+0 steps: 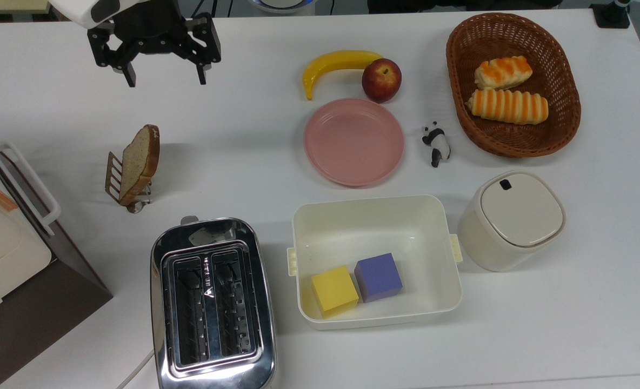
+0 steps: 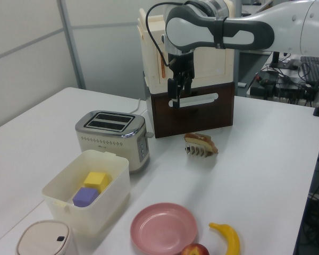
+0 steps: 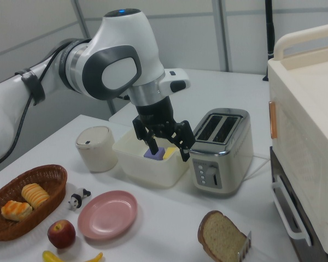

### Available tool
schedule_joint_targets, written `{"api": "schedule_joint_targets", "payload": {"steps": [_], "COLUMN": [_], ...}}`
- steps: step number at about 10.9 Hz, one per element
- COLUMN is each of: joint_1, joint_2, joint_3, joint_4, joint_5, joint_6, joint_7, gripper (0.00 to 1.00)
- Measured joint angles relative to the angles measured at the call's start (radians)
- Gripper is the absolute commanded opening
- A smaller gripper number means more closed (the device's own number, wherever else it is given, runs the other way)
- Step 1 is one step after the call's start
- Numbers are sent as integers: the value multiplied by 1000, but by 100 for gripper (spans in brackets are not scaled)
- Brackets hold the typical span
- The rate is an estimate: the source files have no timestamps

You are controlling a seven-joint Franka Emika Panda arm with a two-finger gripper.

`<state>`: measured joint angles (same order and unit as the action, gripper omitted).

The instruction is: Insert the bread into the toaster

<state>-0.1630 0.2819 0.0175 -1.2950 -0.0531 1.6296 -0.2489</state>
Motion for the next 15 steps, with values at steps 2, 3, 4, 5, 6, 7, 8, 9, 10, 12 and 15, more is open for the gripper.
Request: {"api": "schedule_joint_targets", "payload": {"steps": [2, 3, 4, 5, 6, 7, 8, 9, 10, 12, 15], "joint_1": [-1, -4, -5, -6, -6, -6, -6, -6, -6, -6, -6], "joint_2": [0, 0, 0, 0, 0, 0, 0, 0, 0, 0, 0], "joint_3": [-7, -12, -18, -21, -21, -21, -21, -21, -21, -21, -21], "joint_4": [0, 0, 0, 0, 0, 0, 0, 0, 0, 0, 0], "joint_5": [32, 49, 53, 53, 53, 53, 53, 53, 53, 53, 53], "joint_6": [-1, -1, -1, -1, -1, -1, -1, -1, -1, -1, -1], "joint_7": [0, -1, -1, -1, -1, -1, -1, -1, -1, -1, -1], "gripper": [100, 100, 100, 100, 100, 100, 100, 100, 100, 100, 100]}}
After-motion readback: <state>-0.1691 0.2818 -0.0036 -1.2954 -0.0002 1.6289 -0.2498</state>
